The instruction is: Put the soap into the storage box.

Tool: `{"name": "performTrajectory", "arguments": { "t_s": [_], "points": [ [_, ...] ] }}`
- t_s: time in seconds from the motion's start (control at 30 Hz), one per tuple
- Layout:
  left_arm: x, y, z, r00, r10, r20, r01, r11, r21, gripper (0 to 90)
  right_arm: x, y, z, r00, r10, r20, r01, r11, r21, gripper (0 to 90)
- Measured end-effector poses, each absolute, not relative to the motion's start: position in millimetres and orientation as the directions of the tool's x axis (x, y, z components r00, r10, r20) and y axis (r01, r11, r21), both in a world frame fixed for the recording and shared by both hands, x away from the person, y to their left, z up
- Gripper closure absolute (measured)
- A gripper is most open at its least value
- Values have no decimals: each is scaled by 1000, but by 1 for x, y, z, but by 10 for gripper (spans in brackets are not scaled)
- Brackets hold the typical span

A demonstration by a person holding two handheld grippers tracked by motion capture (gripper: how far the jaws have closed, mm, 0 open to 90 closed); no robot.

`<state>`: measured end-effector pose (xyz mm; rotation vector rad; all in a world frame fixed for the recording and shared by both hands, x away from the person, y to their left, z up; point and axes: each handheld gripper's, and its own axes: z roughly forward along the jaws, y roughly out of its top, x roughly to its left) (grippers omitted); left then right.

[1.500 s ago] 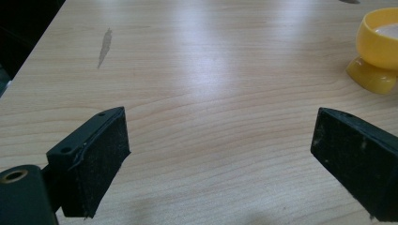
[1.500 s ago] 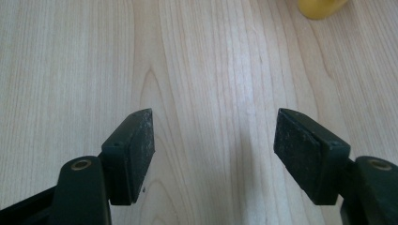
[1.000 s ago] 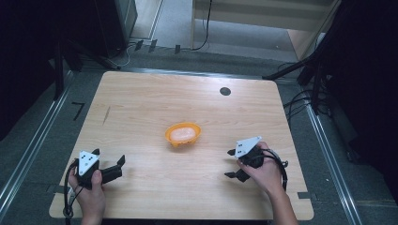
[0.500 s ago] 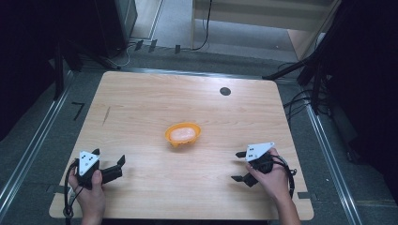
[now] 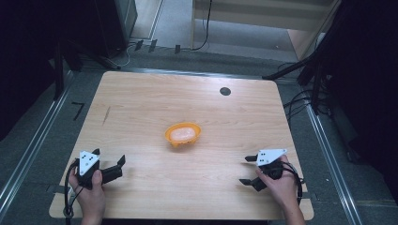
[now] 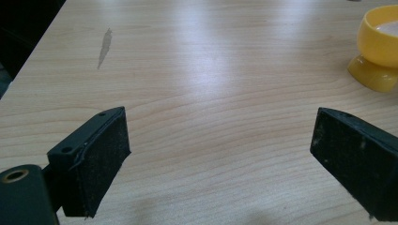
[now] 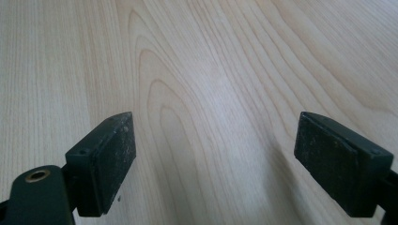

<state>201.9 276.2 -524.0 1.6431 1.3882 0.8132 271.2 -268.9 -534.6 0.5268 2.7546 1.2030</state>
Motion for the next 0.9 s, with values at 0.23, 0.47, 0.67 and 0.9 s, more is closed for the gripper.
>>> {"name": "performTrajectory", "arguments": {
  "t_s": [0.23,0.47,0.67,0.9],
  "points": [
    [202,276,-524,186,982,-29,455,-60,889,54,264,-284,-542,-924,377,68,299,598,744,139],
    [202,276,-524,186,982,-27,456,-62,888,54,258,-301,-545,-906,412,95,318,518,794,140],
    [202,276,-524,189,982,-26,456,-65,888,54,253,-312,-550,-893,435,115,337,479,810,140],
    [203,276,-524,188,981,-35,461,-57,885,53,251,-317,-550,-885,452,116,334,442,833,144]
  ]
}}
